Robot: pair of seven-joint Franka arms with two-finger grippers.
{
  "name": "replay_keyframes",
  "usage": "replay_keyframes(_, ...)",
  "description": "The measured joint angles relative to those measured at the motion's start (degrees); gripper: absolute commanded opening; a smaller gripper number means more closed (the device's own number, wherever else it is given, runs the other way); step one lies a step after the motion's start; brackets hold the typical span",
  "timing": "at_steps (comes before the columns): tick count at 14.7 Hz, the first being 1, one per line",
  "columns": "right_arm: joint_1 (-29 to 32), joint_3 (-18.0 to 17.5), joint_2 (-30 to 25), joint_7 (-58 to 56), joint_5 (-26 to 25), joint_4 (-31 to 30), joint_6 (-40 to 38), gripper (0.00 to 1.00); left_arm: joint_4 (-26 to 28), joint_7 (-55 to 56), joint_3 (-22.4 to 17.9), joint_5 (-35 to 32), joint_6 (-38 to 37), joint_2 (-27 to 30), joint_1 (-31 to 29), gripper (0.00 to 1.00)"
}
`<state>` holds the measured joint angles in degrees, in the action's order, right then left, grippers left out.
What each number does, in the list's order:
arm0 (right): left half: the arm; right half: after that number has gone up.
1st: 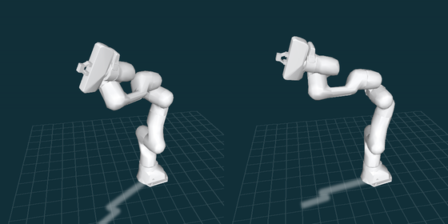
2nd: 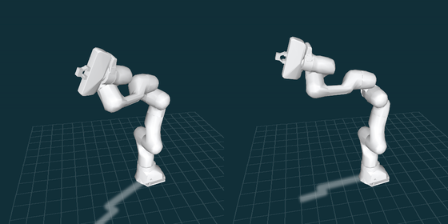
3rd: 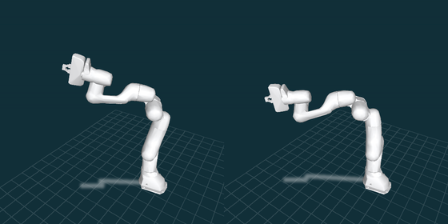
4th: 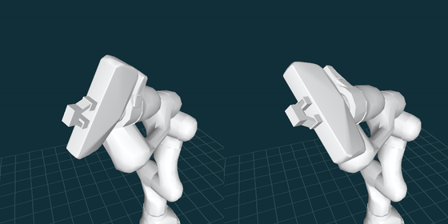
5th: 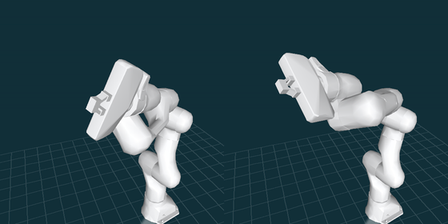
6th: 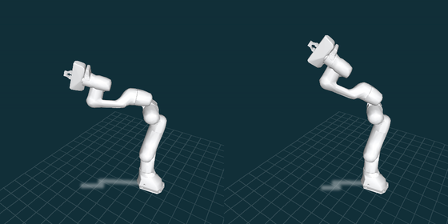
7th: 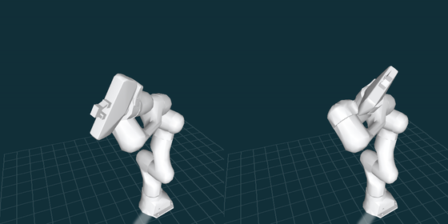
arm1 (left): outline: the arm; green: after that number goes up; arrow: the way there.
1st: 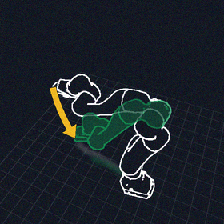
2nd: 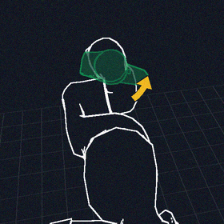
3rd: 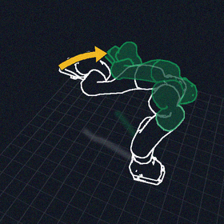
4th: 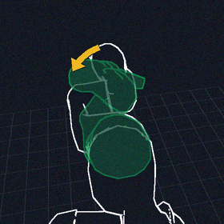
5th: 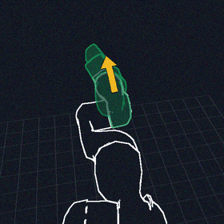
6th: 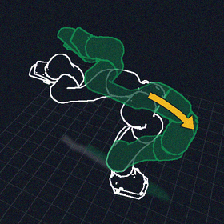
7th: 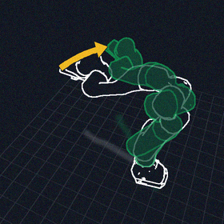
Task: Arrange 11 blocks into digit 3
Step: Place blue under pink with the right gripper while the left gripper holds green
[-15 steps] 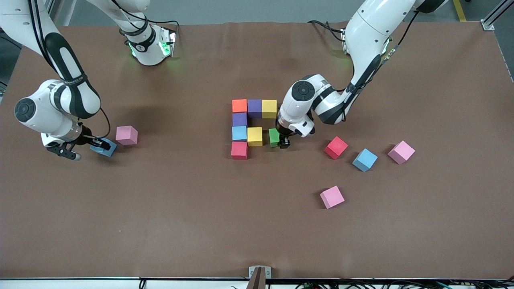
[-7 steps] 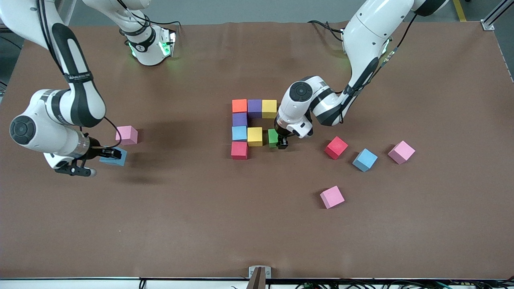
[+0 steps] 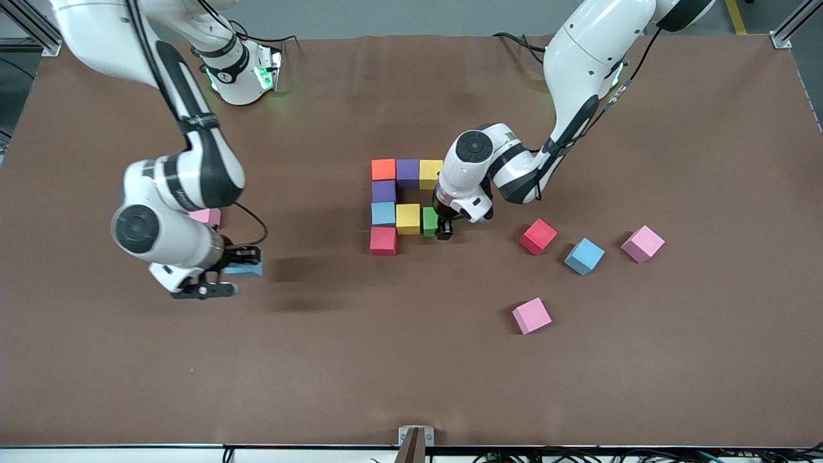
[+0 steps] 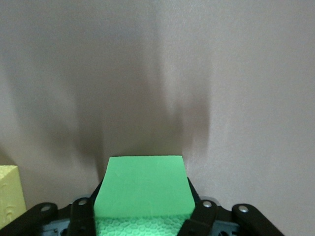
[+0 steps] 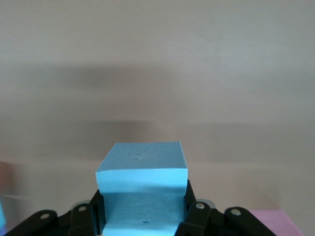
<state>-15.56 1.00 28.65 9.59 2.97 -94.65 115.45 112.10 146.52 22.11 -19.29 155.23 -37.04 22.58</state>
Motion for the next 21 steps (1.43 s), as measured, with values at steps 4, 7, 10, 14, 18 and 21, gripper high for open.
replay_keyframes(4,-5.4,0.0,8.9,4.8,-0.1,10.5,-0.8,0.44,-0.1,0.0,0.0,0.0,0.0,-0.1,0.1,0.09)
replay_keyframes(7,-9.5,0.0,13.2,10.7,-0.1,15.2,-0.4,0.45,-0.1,0.0,0.0,0.0,0.0,-0.1,0.2,0.11)
replay_keyframes(10,-13.0,0.1,15.5,17.0,-0.1,18.7,-0.4,0.45,-0.1,0.0,0.0,0.0,0.0,-0.1,0.2,0.12)
replay_keyframes(14,-15.7,0.1,17.5,20.6,-0.1,20.5,2.1,0.45,-0.1,0.0,0.0,0.0,0.2,-0.2,0.2,0.21)
replay_keyframes(18,-17.2,0.1,20.0,23.5,-0.1,22.1,5.8,0.45,-0.1,0.0,0.0,0.0,0.4,-0.2,0.2,0.37)
replay_keyframes(21,-17.8,0.1,21.7,24.7,-0.1,23.5,7.2,0.45,-0.1,0.0,0.0,0.0,0.5,-0.2,0.2,0.48)
